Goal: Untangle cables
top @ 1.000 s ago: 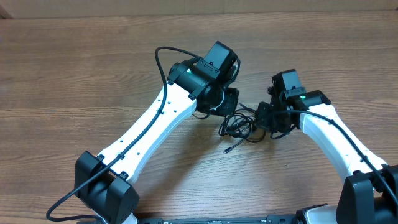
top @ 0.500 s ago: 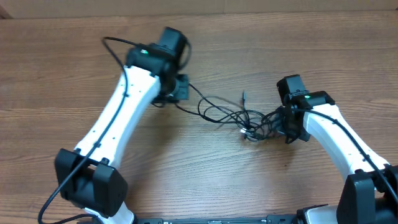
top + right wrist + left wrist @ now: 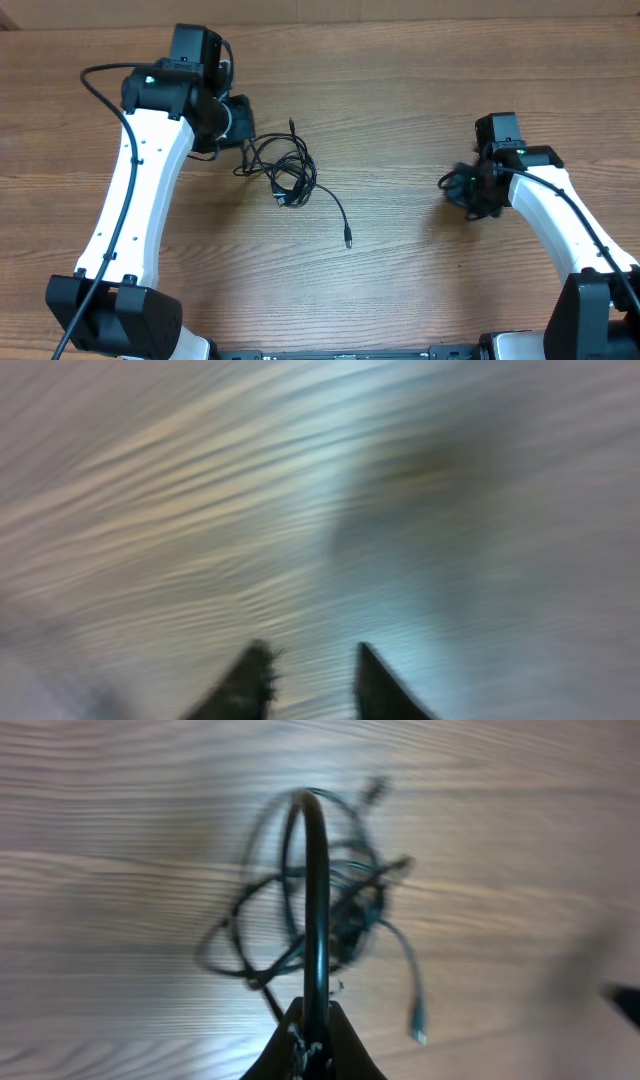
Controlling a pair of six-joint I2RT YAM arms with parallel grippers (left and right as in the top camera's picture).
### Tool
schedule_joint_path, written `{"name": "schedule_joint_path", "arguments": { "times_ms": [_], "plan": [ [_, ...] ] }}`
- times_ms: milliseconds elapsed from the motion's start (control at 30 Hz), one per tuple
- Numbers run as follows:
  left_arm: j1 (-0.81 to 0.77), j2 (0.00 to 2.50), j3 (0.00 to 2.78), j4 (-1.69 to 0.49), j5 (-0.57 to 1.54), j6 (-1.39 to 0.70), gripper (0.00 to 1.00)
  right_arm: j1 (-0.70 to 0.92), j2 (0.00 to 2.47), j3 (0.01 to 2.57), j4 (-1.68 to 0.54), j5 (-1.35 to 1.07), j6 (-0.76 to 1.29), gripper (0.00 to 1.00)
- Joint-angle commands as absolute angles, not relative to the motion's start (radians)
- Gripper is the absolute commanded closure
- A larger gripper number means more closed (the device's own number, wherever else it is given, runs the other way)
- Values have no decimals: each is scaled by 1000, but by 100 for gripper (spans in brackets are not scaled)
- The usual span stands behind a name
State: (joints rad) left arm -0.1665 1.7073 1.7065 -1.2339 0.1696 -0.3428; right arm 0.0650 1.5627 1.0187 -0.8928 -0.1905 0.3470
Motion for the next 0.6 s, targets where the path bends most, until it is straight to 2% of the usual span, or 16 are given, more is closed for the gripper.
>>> {"name": "schedule_joint_path", "arguments": {
  "times_ms": [0, 133, 367, 567],
  "plan": [
    [-225, 1688, 1728, -1217, 387, -253, 96, 120, 1563, 1016, -839, -662, 125, 44],
    [-276, 1687, 1729, -1180, 528, -191, 96, 179, 1563, 1016, -776, -629, 126, 38],
    [-279, 1669, 1769, -1069, 916, -150, 96, 274, 1563, 1015, -698, -506, 130, 36],
    [-282, 1639, 1827, -985, 1076, -201, 96, 321, 1563, 1015, -627, -496, 134, 36]
  ]
}}
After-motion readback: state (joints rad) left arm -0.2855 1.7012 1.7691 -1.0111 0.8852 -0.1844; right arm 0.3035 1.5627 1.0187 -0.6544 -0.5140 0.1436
